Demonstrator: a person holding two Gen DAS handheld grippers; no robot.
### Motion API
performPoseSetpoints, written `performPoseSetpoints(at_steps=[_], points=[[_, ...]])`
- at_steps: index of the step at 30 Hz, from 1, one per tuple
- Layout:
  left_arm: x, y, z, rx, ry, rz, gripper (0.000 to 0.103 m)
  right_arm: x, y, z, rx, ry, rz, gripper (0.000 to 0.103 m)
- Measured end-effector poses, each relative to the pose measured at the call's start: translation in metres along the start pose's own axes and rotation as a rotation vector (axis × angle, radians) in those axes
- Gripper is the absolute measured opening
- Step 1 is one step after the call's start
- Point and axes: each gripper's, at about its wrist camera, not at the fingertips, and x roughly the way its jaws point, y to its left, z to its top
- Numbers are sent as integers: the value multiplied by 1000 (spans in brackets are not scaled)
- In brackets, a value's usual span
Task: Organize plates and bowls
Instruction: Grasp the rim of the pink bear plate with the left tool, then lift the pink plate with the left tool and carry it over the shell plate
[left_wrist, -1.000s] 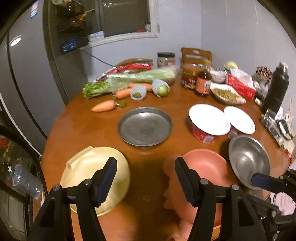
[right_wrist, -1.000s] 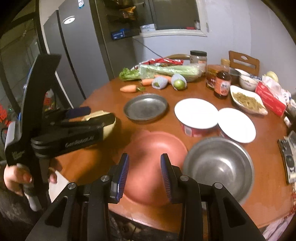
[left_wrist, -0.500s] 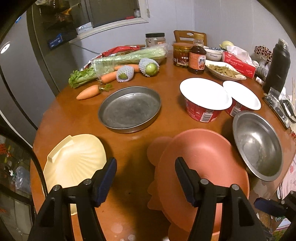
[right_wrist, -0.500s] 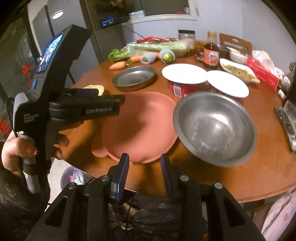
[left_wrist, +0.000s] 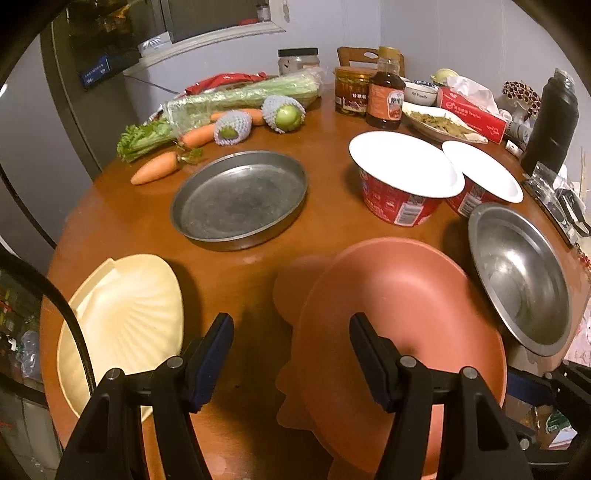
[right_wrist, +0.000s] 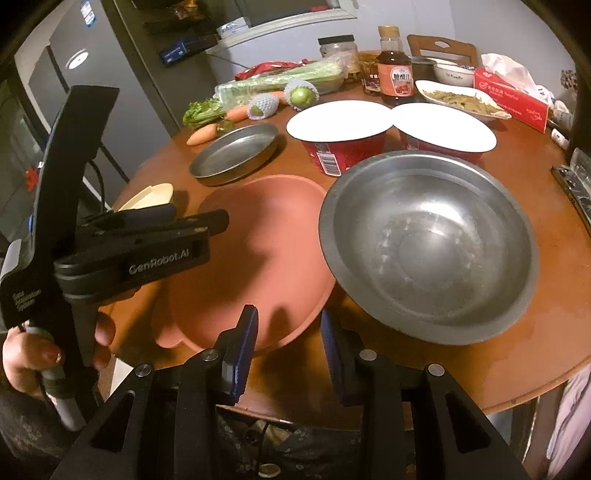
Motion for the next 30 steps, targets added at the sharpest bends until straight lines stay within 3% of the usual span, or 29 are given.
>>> performPoseSetpoints(at_steps=[2,4,19,30], points=[[4,-1,-2,0,12,-19,62,2,2,1,-12,-2,2,36],[6,-2,-4,-3,20,-37,50,3,5,2,-31,-5,4,36],[-28,6,-7,3,-51,-24,48,-9,42,9,-144,-62,54,35],[-33,31,-21,-57,-38,50,49,9,36,5,-119,7,47,36]])
